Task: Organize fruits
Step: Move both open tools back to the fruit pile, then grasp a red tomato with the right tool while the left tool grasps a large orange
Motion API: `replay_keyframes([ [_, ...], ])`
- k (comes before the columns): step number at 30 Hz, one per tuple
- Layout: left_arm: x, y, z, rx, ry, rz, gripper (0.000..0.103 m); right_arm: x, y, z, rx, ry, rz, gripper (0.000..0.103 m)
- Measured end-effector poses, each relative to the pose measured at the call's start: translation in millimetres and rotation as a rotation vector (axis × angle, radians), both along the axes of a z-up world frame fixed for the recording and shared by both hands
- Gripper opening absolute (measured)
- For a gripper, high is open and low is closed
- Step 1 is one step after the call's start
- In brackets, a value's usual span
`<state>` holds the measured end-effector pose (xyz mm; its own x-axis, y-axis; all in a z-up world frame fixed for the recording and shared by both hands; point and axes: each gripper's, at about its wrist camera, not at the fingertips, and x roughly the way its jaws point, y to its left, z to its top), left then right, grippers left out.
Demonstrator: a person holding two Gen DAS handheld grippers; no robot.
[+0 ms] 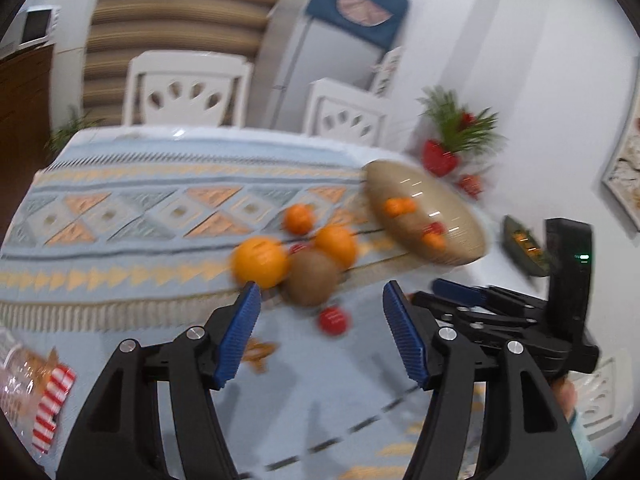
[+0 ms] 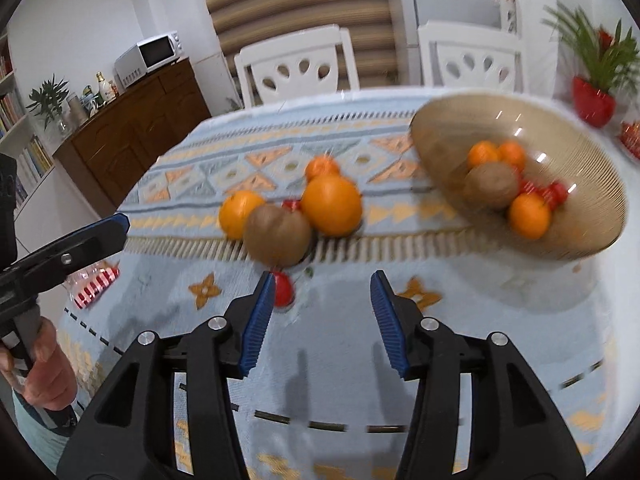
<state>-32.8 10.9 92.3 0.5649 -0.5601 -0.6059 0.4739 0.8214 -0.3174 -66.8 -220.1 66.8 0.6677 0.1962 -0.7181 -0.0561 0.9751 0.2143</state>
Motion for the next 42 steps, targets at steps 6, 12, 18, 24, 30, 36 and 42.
replay_keyframes([
  [6, 19, 19, -50, 0.062, 0.061, 0.083, 0.063, 13, 13, -38, 0.014, 0.046, 0.018, 0.051],
  [12, 25, 28, -67, 0.093, 0.047, 0.194, 0.063, 13, 14, -44, 0.017, 0.031, 0.029, 0.056],
  [18, 23, 19, -69, 0.15, 0.036, 0.184, 0.063, 14, 17, -48, -0.008, 0.042, 0.03, 0.06],
  [24, 29, 27, -73, 0.108, 0.093, 0.189, 0.065, 15, 20, -49, -0.023, 0.049, 0.04, 0.062],
  [30, 21, 37, -63, 0.082, 0.093, 0.235, 0.065, 19, 32, -44, -0.063, 0.057, 0.081, 0.074],
  [36, 25, 27, -17, 0.007, 0.089, 0.186, 0.082, 34, 44, -34, -0.091, 0.048, 0.111, 0.075],
  [42, 72, 8, -14, -0.076, 0.146, 0.194, 0.082, 49, 42, -38, -0.092, 0.053, 0.106, 0.075],
])
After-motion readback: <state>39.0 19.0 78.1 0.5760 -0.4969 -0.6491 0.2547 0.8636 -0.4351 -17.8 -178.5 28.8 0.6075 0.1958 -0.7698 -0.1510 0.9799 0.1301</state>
